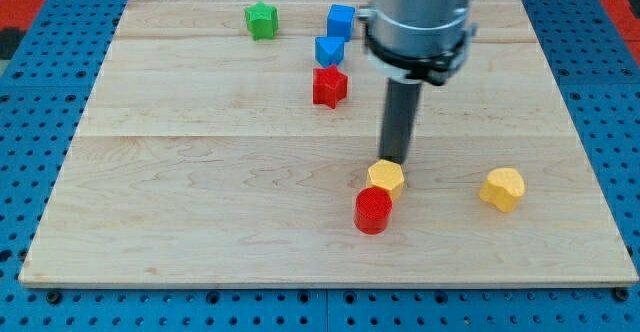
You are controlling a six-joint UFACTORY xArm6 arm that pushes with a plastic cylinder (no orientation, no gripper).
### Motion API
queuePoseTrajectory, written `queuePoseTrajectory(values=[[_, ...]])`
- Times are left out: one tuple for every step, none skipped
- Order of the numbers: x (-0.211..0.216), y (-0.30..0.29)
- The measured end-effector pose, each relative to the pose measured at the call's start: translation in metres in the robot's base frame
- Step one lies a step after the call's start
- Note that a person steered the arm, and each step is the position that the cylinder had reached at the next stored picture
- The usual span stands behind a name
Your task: Move yellow hexagon to the bottom of red star
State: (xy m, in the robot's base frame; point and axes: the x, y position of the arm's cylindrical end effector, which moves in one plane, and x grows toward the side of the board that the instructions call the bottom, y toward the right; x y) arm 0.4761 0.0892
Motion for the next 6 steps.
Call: queuePoseTrajectory(values=[[0.022, 0.020], [0.064, 0.028], [0.071, -0.034], [0.037, -0.046], [0.014, -0.054], [0.013, -0.037]])
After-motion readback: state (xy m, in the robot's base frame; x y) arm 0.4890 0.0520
